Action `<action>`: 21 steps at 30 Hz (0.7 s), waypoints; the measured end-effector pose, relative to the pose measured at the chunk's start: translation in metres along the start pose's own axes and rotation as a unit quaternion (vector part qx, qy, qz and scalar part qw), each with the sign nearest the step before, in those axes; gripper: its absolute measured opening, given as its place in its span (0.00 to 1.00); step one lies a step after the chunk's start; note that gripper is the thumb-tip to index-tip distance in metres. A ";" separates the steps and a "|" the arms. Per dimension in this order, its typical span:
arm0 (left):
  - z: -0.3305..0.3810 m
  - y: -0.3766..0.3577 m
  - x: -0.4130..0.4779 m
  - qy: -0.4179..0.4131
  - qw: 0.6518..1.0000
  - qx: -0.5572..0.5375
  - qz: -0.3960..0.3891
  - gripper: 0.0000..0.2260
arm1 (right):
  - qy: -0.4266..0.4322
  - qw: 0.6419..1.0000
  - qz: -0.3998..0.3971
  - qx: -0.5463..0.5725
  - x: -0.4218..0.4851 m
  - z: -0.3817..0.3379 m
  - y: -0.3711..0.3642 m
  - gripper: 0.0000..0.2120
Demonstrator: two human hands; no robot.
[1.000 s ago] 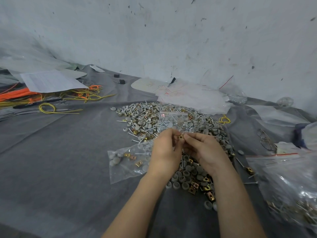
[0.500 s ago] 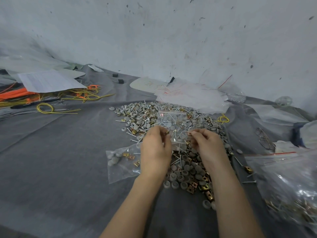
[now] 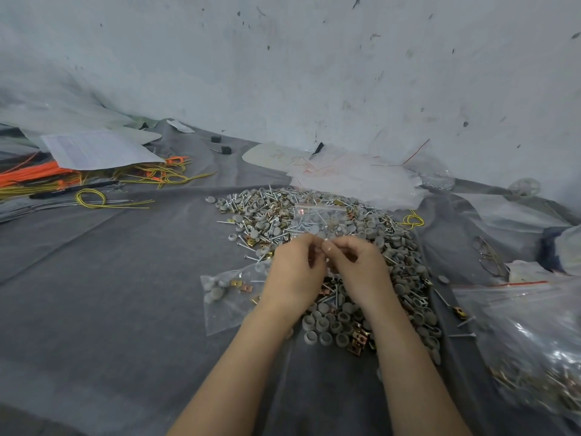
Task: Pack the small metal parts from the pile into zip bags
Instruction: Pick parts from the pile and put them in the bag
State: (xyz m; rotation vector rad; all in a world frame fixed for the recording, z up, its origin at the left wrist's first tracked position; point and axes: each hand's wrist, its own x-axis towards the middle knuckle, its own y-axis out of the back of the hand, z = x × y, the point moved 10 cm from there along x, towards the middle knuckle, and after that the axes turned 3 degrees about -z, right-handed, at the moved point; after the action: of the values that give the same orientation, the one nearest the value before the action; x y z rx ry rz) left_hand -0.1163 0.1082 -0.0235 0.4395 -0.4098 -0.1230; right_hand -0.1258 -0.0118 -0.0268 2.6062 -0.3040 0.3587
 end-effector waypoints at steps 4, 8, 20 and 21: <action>-0.016 0.032 0.000 0.037 0.999 0.003 0.024 0.07 | -0.035 0.999 0.029 0.023 -0.001 0.010 0.002 0.06; -0.055 0.069 -0.005 0.129 0.967 0.216 -0.041 0.03 | -0.080 0.995 0.022 0.064 0.000 0.021 -0.001 0.07; -0.079 0.045 -0.018 0.159 0.902 0.382 -0.120 0.07 | -0.072 0.996 0.015 0.058 -0.001 0.020 -0.005 0.07; -0.079 0.046 -0.018 0.161 0.902 0.384 -0.111 0.06 | -0.071 0.996 0.016 0.054 -0.001 0.020 -0.004 0.07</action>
State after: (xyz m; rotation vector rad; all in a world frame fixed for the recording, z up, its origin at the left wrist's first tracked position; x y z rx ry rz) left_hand -0.0984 0.1837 -0.0753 1.2711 -0.0587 -0.1039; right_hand -0.1211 -0.0181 -0.0462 2.7421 -0.3855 0.2075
